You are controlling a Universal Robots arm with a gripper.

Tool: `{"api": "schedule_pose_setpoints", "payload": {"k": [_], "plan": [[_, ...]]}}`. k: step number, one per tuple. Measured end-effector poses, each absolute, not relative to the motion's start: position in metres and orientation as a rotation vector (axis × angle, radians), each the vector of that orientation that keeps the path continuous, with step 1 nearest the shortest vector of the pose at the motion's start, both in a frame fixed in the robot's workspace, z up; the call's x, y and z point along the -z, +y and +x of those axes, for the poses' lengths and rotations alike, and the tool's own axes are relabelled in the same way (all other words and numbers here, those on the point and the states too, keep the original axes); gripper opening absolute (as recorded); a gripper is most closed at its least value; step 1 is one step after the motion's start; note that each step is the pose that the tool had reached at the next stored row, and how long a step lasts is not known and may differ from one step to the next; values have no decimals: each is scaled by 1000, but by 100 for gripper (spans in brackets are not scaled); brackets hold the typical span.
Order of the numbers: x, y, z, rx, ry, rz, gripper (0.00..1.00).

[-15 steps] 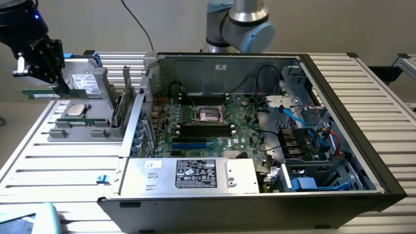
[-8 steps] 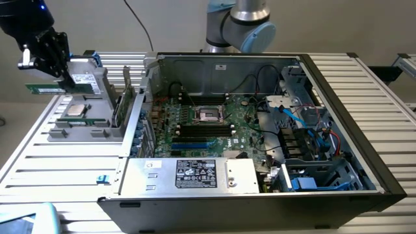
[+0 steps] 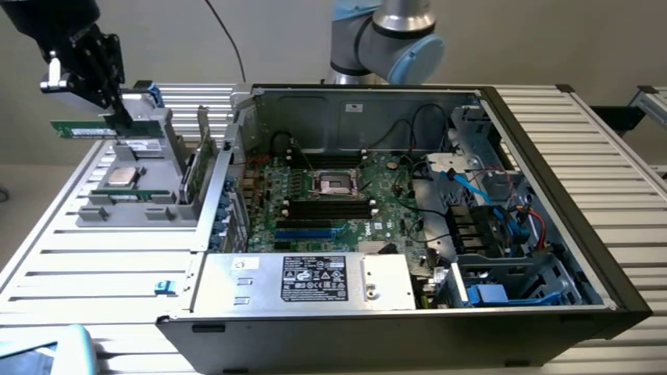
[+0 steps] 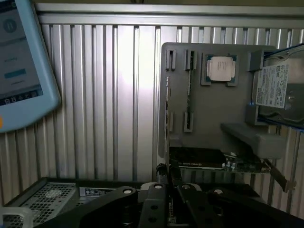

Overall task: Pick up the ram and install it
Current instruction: 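Pick up the ram and move it above insertion slot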

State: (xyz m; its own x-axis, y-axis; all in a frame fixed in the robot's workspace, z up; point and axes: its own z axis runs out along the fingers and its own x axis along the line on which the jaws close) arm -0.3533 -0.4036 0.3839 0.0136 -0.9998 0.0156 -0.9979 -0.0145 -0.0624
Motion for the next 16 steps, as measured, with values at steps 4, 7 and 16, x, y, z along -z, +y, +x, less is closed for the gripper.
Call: {"api": "schedule_pose_setpoints", "payload": {"k": [4,7,16], "plan": [[-398,-405,-337,86,2181,-2212,14],[-408,-406,-324,85,2181,-2212,14],[-427,-408,-283,84,2182,-2213,14]]}}
